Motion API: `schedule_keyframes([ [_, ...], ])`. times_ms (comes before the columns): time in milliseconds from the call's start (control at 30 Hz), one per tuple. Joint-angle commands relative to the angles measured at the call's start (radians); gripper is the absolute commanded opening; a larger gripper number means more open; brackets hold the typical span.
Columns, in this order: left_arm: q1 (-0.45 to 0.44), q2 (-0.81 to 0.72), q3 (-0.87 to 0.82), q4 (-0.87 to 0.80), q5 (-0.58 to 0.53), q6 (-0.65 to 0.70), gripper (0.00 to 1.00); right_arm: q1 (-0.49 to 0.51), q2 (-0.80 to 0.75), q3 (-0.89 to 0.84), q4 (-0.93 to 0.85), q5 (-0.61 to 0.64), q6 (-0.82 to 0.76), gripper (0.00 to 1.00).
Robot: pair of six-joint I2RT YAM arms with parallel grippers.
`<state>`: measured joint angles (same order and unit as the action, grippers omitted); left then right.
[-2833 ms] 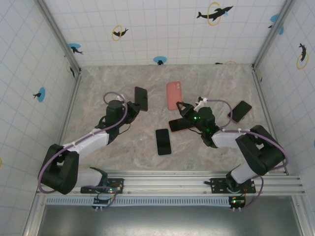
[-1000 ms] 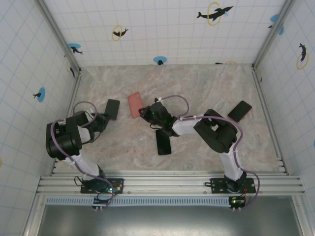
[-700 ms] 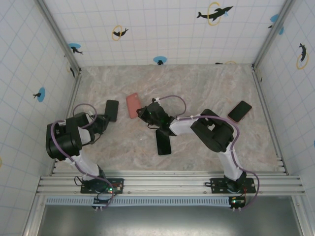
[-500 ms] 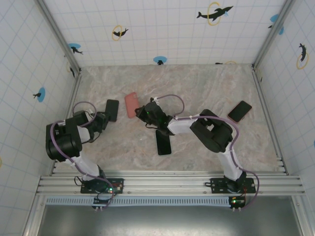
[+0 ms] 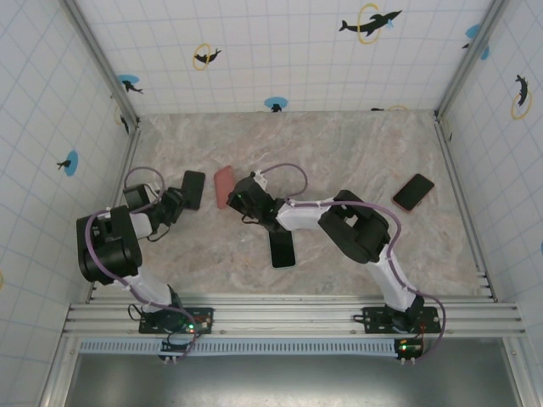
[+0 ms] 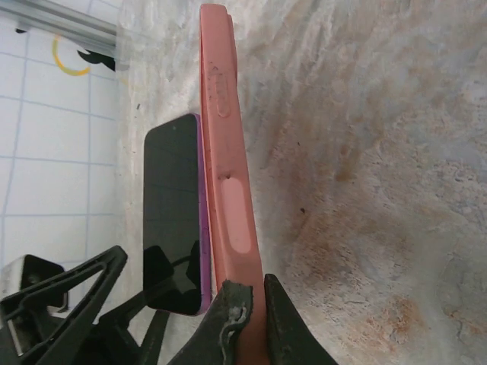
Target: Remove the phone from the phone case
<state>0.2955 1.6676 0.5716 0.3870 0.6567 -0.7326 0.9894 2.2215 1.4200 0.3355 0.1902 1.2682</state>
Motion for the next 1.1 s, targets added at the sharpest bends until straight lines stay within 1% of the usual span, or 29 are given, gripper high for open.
schedule_keyframes([
  [0,0.003,0.014,-0.007,-0.183,-0.091,0.071,0.67,0.016,0.039,0.061,-0.033,0.056,0.01,0.07],
  [167,0.004,0.009,0.008,-0.249,-0.133,0.117,0.69,0.027,0.061,0.097,-0.032,0.071,0.013,0.09],
  [200,0.004,0.008,0.01,-0.262,-0.145,0.128,0.69,0.029,0.09,0.108,-0.036,0.077,0.011,0.09],
  [333,0.002,-0.001,0.022,-0.319,-0.188,0.179,0.71,0.035,0.122,0.148,-0.044,0.09,0.023,0.1],
  [400,0.003,-0.002,0.022,-0.328,-0.192,0.185,0.73,0.04,0.134,0.166,-0.046,0.093,0.025,0.12],
  [500,0.003,0.003,0.026,-0.339,-0.189,0.196,0.73,0.045,0.15,0.187,-0.054,0.093,0.032,0.12],
  [667,0.002,-0.003,0.041,-0.363,-0.205,0.225,0.74,0.052,0.166,0.213,-0.064,0.089,0.017,0.22],
  [800,0.003,-0.002,0.068,-0.384,-0.195,0.24,0.75,0.057,0.175,0.233,-0.077,0.091,-0.012,0.24],
  [867,0.004,-0.02,0.07,-0.387,-0.187,0.244,0.76,0.058,0.178,0.25,-0.085,0.091,-0.05,0.26],
  [900,0.002,-0.029,0.072,-0.388,-0.19,0.248,0.76,0.058,0.179,0.259,-0.096,0.093,-0.069,0.28],
  [967,0.003,-0.047,0.082,-0.402,-0.182,0.261,0.77,0.059,0.173,0.27,-0.11,0.105,-0.129,0.36],
  [1067,0.001,-0.072,0.094,-0.432,-0.177,0.286,0.78,0.063,0.157,0.276,-0.119,0.114,-0.206,0.41],
])
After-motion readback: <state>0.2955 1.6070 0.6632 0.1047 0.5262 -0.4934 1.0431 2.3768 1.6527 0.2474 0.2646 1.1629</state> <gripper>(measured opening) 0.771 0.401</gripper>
